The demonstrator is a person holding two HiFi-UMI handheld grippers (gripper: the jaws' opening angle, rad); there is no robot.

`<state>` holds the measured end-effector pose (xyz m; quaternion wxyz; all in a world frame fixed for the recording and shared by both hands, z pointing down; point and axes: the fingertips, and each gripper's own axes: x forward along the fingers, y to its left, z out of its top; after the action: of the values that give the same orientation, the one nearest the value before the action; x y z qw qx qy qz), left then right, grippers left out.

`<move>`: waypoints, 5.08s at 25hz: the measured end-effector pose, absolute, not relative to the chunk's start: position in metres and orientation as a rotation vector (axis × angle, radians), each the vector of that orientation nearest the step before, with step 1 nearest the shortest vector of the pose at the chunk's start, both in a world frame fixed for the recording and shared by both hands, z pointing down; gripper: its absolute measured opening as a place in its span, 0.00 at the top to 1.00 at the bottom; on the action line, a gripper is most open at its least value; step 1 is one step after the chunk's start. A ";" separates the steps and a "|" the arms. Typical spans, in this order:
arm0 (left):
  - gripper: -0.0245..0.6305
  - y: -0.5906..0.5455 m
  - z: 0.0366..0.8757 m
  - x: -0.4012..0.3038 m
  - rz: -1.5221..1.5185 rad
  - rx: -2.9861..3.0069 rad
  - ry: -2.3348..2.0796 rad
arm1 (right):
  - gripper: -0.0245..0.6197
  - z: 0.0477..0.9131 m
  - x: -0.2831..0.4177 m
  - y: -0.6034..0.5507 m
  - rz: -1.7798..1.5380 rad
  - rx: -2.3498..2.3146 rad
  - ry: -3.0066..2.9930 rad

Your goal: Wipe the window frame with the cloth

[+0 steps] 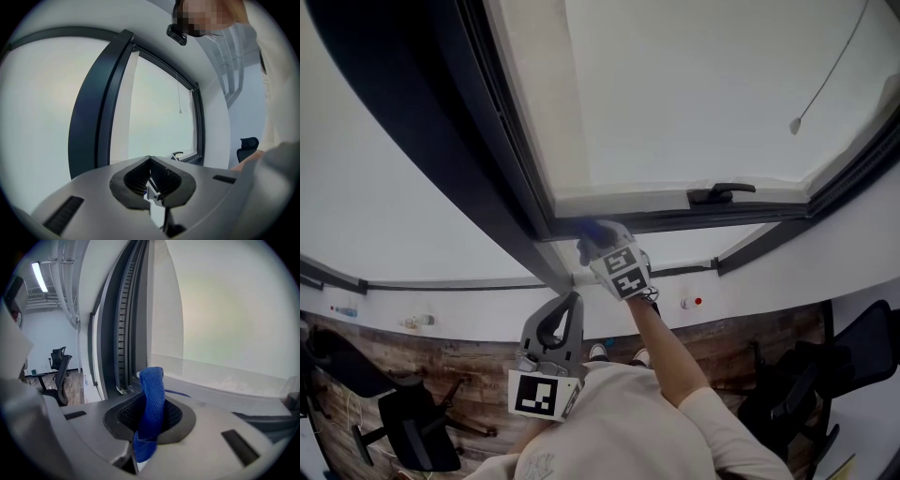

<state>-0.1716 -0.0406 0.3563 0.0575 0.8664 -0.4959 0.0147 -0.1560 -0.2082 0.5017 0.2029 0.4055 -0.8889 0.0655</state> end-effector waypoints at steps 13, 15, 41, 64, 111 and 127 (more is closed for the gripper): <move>0.95 -0.044 0.355 -0.149 0.039 2.651 -1.462 | 0.87 0.501 -0.121 -0.209 0.208 1.191 -2.465; 0.95 -0.044 0.355 -0.146 0.038 2.656 -1.454 | 0.87 0.501 -0.116 -0.210 0.212 1.200 -2.465; 0.95 -0.044 0.353 -0.105 0.065 2.707 -1.401 | 0.87 0.498 -0.038 -0.213 0.275 1.330 -2.441; 0.95 -0.048 0.354 -0.082 0.074 2.710 -1.388 | 0.87 0.497 -0.006 -0.215 0.301 1.378 -2.449; 0.95 -0.045 0.361 -0.063 0.079 2.706 -1.322 | 0.87 0.491 0.098 -0.213 0.380 1.717 -2.281; 0.95 -0.031 0.363 -0.153 0.071 2.634 -1.436 | 0.87 0.470 -0.154 -0.162 0.262 1.238 -2.647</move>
<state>-0.1528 -0.0311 0.3633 0.0705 0.8756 -0.4773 0.0237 -0.1535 -0.1623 0.4697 0.1039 0.4197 -0.8973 0.0888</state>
